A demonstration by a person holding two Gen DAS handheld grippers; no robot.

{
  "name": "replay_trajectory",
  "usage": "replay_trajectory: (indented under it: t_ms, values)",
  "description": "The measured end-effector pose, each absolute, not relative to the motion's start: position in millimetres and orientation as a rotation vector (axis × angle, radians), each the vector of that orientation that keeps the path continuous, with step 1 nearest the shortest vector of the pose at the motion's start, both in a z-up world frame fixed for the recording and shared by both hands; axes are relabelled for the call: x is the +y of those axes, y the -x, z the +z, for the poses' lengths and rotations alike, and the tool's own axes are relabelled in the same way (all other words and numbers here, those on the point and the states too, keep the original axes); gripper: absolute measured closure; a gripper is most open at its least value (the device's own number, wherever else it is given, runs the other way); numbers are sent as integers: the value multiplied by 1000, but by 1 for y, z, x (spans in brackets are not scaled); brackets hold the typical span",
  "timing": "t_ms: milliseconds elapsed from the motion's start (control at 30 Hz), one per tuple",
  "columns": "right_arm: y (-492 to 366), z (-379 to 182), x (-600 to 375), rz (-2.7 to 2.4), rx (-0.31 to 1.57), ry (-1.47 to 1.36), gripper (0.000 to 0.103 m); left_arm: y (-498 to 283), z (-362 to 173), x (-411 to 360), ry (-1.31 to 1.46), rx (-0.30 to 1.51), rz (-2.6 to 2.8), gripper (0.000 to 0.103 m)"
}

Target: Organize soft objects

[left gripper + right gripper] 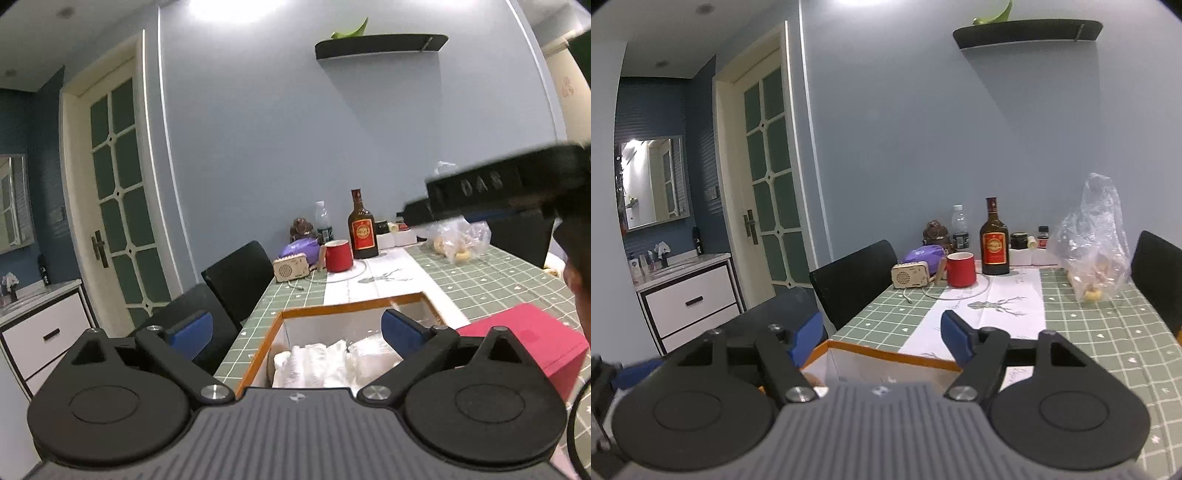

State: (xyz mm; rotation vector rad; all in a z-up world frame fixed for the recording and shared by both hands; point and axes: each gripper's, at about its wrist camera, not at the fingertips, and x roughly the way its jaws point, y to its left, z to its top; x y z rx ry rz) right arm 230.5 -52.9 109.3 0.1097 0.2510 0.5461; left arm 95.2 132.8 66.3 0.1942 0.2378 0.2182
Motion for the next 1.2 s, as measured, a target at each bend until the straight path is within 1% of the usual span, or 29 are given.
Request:
replay_trajectory:
  t_ms: [100,200,300,333,400,533,767,1200]
  values:
    - [-211,108,-65,471,250,-56,31,-79,74,127,-163,180,203,0]
    - [-193,104,-86,381,247,-63,19,-63,78,120,-124,136,200,0]
    - [-171,97,-113,272,231,-128,16,-48,80,110,-122,126,168,0]
    - [-161,94,-121,240,223,-139,11,-44,80,106,-117,124,164,0]
    - [-143,84,-131,204,216,-135,7,-33,78,97,-96,115,203,0]
    - [-109,60,-138,159,228,-112,5,-16,72,86,-40,138,199,0]
    - [-62,21,-146,157,297,-96,4,2,49,74,-57,213,151,0]
    - [-35,3,-135,217,302,10,4,4,18,47,-10,296,110,0]
